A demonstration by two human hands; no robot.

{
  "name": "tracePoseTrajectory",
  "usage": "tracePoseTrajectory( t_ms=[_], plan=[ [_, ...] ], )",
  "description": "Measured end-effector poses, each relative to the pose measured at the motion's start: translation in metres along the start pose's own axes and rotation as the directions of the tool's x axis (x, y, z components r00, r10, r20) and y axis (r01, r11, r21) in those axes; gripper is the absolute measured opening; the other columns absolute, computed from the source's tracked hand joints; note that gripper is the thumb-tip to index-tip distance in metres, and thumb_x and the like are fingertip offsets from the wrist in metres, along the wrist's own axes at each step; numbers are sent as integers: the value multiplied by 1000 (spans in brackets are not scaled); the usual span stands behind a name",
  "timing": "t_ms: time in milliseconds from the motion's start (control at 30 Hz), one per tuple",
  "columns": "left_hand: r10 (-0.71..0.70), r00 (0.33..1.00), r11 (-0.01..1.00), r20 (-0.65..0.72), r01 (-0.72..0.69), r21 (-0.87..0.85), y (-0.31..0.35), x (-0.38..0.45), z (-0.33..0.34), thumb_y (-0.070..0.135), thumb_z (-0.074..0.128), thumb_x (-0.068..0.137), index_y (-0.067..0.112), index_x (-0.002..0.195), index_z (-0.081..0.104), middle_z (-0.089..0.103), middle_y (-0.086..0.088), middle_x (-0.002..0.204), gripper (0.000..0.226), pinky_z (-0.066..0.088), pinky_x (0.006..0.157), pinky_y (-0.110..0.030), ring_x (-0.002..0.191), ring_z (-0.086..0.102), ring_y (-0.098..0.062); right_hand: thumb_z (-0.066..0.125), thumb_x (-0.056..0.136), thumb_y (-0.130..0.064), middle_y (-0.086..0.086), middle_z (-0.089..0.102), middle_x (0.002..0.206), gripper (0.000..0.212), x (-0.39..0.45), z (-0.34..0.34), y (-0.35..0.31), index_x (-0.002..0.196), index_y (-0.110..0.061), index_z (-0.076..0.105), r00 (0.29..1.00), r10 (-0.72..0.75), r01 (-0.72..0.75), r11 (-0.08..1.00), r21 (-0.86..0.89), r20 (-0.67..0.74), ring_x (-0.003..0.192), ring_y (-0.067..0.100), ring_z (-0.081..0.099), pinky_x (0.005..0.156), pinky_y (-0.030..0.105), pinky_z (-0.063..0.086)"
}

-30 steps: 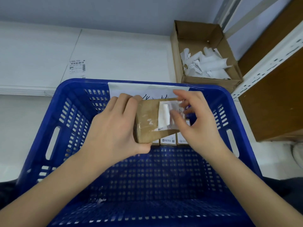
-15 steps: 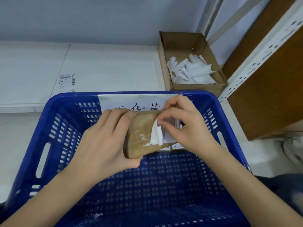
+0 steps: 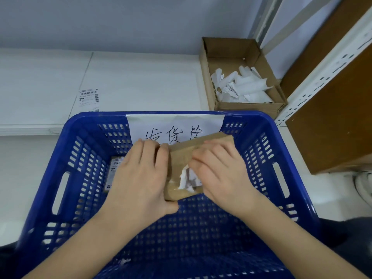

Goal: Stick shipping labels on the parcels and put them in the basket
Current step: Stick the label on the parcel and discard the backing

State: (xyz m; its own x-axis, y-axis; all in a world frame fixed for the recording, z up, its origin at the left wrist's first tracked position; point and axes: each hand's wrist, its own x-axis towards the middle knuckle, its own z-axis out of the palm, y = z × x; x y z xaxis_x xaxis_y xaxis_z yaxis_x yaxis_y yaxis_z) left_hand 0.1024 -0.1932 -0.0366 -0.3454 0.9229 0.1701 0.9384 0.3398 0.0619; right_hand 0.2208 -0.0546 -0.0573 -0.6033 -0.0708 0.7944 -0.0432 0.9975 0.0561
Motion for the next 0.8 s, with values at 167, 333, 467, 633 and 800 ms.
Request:
tracePoseTrajectory(
  t_ms=[167, 333, 467, 633, 800],
  plan=[
    [110, 994, 993, -4, -110, 31, 5, 1, 4, 43, 80, 44, -6, 137, 35, 58, -20, 115, 114, 43, 94, -40, 105, 57, -34, 51, 95, -3, 5, 60, 100, 9, 2, -3, 1, 101, -9, 55, 994, 27, -39, 993, 110, 103, 92, 20, 54, 92, 36, 47],
    [129, 992, 991, -9, -128, 27, -3, 6, -2, 38, 81, 45, -3, 137, 38, 59, -20, 118, 110, 50, 86, -41, 103, 61, -34, 56, 96, -23, -2, 46, 131, 42, 9, -16, 12, 135, -16, 42, 938, 227, -262, 959, 108, 260, 117, 17, 48, 99, 30, 42],
    [130, 991, 990, 14, -131, 44, -6, 6, -2, 41, 81, 44, -2, 138, 38, 59, -21, 120, 112, 40, 91, -37, 104, 61, -34, 65, 91, -23, 11, 63, 122, 33, 5, -15, 23, 118, -5, 65, 952, 160, -167, 986, 2, 260, 118, 26, 53, 94, 39, 47],
    [123, 992, 992, 37, -124, 36, -6, 6, -4, 45, 80, 43, -2, 135, 47, 62, -19, 115, 109, 54, 79, -38, 98, 63, -31, 68, 89, -10, 16, 68, 108, 13, 3, -13, 25, 96, -2, 74, 971, 161, -176, 982, 70, 176, 104, 29, 62, 79, 42, 52],
    [99, 994, 995, 56, -99, 1, -2, 5, -1, 40, 81, 38, -2, 133, 52, 64, -18, 112, 108, 55, 71, -36, 91, 66, -31, 62, 89, 2, 14, 68, 91, 11, 0, -13, 26, 87, 1, 72, 976, 135, -151, 985, 83, 172, 86, 29, 63, 72, 43, 52]
  ],
)
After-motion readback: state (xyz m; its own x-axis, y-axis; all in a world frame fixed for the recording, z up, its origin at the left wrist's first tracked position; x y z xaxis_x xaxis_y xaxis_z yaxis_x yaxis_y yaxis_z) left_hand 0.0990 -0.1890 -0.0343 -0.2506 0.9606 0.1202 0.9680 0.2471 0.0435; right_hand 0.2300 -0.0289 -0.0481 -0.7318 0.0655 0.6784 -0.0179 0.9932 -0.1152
